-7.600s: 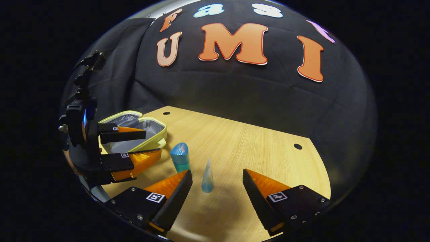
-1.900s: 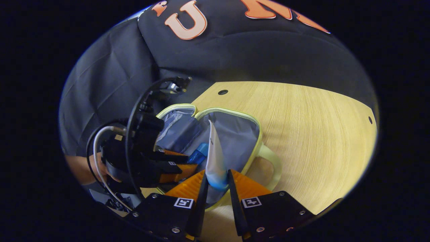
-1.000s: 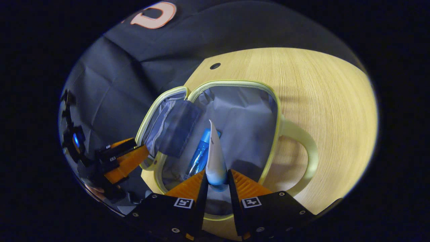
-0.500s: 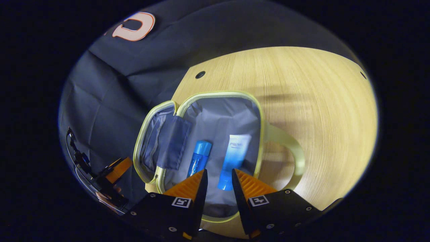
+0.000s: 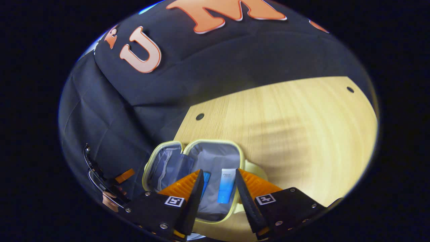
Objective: First open the suitcase, pack the skin care products into it, and then close the suitcase.
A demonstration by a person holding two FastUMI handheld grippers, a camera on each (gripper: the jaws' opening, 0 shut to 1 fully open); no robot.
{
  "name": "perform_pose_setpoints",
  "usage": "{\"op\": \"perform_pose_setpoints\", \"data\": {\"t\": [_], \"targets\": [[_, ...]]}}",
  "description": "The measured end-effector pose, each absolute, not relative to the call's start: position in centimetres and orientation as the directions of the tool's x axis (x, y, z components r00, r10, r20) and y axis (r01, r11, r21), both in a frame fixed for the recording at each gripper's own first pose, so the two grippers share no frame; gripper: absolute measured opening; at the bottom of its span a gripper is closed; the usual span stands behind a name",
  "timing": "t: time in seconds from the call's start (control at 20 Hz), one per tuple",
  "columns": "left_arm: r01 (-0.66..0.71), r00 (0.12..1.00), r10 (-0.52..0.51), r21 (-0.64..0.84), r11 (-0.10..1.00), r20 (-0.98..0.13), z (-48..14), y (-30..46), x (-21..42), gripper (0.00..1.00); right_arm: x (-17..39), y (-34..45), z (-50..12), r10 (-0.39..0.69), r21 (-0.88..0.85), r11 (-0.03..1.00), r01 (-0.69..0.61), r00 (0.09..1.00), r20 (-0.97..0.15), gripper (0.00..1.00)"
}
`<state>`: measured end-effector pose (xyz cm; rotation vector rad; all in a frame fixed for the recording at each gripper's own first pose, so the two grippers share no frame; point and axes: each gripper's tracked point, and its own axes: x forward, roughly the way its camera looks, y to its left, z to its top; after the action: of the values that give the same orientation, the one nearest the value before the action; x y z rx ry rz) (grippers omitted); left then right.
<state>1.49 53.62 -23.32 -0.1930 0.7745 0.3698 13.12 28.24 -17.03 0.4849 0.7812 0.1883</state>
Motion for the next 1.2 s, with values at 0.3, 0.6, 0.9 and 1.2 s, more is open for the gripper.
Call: {"op": "perform_pose_setpoints", "data": {"t": [0.3,0.6,0.9,1.2], "targets": [[-0.450,0.647,0.204,-0.152,0.880,-0.735,-25.9,57.3,2.8,0.94,13.6,23.9,-12.7,0.214,0.365,0.931,0.009,0.797,-0.565,0.88],[-0.523,0.626,0.105,-0.316,0.791,-0.773,-30.2,58.5,5.0,0.94,14.0,20.1,-8.9,0.119,0.305,0.951,0.051,0.848,-0.516,0.93],[-0.610,0.631,-0.036,-0.524,0.594,-0.775,-33.7,58.2,6.6,0.85,13.4,15.9,-8.0,0.039,0.279,0.952,0.122,0.861,-0.508,0.94],[-0.639,0.594,-0.098,-0.541,0.547,-0.799,-36.6,57.5,6.7,0.25,11.5,12.4,-8.6,-0.029,0.194,0.970,0.148,0.858,-0.512,0.94]]}}
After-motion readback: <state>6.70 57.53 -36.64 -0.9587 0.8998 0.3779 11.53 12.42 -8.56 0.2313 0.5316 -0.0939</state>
